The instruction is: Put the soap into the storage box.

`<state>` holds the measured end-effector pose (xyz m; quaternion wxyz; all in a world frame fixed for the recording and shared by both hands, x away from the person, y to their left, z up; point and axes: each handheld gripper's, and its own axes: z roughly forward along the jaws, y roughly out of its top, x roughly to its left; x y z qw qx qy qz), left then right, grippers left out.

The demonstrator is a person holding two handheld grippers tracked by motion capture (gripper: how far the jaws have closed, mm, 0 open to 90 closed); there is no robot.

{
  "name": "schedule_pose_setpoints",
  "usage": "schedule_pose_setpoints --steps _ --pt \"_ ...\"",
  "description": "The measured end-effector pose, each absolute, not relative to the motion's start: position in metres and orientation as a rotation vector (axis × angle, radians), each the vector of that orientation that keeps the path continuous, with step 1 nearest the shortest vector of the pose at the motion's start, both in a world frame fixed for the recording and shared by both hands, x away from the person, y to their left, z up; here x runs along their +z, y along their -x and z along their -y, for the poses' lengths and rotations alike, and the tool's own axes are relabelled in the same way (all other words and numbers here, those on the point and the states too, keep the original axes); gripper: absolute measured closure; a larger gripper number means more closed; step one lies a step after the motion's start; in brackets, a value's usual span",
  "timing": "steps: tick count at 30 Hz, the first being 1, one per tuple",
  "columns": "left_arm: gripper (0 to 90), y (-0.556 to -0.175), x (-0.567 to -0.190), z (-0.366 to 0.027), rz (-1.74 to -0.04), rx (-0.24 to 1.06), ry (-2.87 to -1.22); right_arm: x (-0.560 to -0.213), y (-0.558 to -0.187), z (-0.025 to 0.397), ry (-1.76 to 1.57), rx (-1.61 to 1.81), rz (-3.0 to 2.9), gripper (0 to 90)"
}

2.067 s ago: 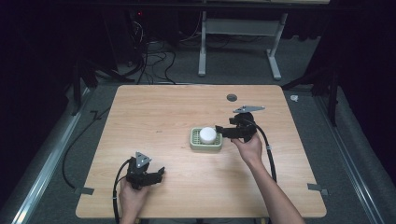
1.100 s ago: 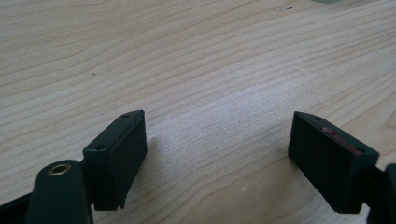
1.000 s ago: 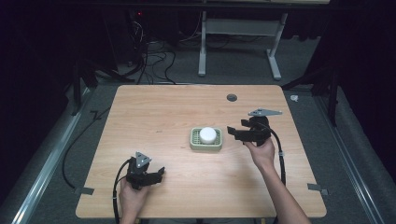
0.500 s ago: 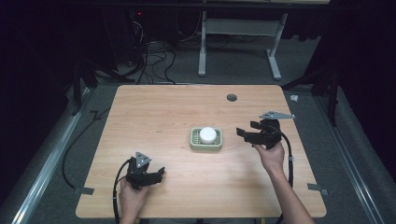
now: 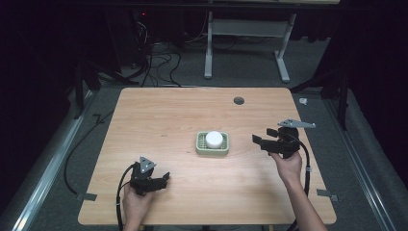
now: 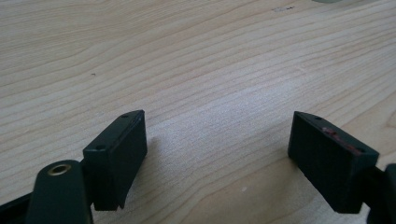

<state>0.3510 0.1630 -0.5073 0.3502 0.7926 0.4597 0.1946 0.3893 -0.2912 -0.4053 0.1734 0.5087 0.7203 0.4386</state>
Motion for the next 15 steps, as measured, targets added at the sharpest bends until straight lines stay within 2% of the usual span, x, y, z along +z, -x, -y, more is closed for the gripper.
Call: schedule_pose_setpoints --steps 15 --pt "20.0 -0.351 -0.507 -0.163 -1.190 0.505 -2.052 -0.410 -0.371 0.306 -1.476 1.262 -2.014 27.9"
